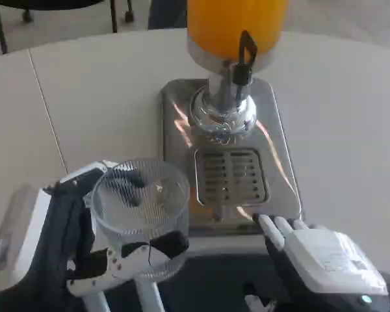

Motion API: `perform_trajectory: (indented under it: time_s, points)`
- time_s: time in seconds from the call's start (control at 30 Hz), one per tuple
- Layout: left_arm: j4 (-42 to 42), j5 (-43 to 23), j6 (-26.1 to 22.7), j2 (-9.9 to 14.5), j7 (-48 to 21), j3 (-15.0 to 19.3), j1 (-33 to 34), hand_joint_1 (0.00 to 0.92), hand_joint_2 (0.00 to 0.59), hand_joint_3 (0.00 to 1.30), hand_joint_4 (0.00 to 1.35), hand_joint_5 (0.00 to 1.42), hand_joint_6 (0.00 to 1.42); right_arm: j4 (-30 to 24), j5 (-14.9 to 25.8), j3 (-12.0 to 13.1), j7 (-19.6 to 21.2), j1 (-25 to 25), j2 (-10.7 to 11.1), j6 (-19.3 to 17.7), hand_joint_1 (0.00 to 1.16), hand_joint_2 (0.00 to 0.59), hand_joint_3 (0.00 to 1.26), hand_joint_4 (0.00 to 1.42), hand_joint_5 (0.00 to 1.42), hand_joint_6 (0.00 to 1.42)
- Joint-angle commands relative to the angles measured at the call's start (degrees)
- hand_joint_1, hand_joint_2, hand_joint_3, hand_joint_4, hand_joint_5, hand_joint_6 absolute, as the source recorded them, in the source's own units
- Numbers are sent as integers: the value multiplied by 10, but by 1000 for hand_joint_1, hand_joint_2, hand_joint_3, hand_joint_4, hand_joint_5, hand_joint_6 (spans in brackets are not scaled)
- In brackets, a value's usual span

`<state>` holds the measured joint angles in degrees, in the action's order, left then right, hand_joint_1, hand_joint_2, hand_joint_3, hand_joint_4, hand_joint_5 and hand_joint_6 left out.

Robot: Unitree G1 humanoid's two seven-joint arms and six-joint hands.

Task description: Grasp the cup under the faucet to collect the drink, then remove the cup.

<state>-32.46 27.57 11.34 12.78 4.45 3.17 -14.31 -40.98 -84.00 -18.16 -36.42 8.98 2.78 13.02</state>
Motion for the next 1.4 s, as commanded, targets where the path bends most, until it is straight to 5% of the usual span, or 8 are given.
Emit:
perform_trajectory:
  time_s: [0.03, 0.87, 1.4]
  points:
    - [-8, -6, 18, 1, -3, -1, 5, 549, 0, 1001, 1197, 1390, 1424, 3, -5, 3, 1, -3, -2, -2, 436, 518, 0, 0, 0, 0]
    - [11, 9, -1, -8, -3, -13, 32, 549, 0, 1001, 1197, 1390, 1424, -5, -1, 6, -8, -8, -11, 0, 424, 522, 0, 0, 0, 0]
    - [130, 78, -8, -54, 58, -71, 131, 549, 0, 1000, 1197, 1390, 1424, -66, -22, 17, -91, 8, -11, -15, 422, 518, 0, 0, 0, 0]
